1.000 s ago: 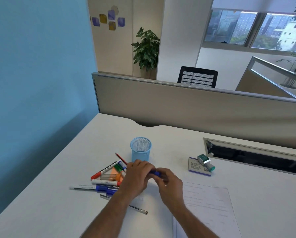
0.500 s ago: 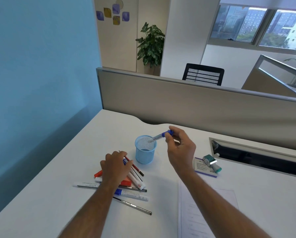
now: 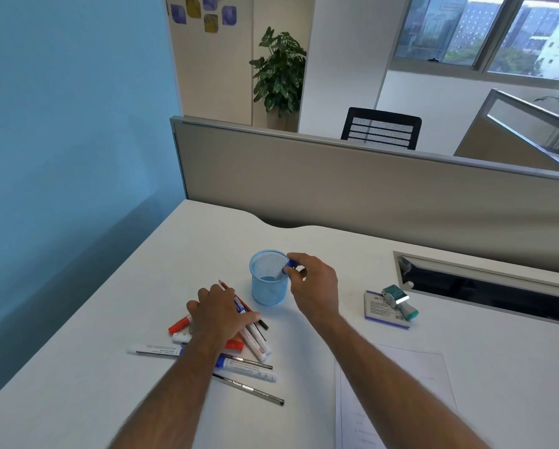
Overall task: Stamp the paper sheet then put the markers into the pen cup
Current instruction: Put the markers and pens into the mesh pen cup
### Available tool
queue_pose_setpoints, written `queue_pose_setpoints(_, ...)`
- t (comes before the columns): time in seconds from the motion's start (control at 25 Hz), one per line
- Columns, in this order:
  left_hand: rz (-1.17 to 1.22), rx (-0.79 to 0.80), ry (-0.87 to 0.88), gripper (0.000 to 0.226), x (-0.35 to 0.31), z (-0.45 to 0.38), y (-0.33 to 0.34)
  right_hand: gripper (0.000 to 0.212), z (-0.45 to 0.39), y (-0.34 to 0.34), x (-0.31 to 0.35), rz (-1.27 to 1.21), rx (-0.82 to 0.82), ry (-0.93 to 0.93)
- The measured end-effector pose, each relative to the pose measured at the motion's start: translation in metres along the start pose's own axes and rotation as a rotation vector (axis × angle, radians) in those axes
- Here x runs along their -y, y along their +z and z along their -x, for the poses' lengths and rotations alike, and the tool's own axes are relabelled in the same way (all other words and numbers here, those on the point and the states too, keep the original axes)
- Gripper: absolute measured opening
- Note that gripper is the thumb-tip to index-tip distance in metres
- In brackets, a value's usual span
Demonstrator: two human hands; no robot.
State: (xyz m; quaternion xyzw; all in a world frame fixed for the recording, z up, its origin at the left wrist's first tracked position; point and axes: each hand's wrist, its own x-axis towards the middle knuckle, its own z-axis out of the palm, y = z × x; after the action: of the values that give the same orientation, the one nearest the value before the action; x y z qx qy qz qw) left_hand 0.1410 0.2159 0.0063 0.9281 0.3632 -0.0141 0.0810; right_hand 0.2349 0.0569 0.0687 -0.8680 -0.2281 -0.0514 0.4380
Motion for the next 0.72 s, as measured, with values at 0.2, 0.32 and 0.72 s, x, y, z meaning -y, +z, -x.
queue_pose_setpoints(0.2,0.116,-0.002,-0.034,0.073,-0.003,0.003,-0.001,0.036,0.021,-0.003,-0.005,-0.064,-0.172,0.024)
queue_pose_setpoints(0.32,0.257,-0.044,-0.073,0.058,-0.005,0.007,-0.006,0.035,0.040,-0.004,-0.014,-0.142,-0.242,0.058)
queue_pose_setpoints(0.72,1.043,-0.350,0.092,0.019,-0.017,0.029,-0.033,0.036,0.078,0.012,-0.016,-0.209,-0.010,0.012)
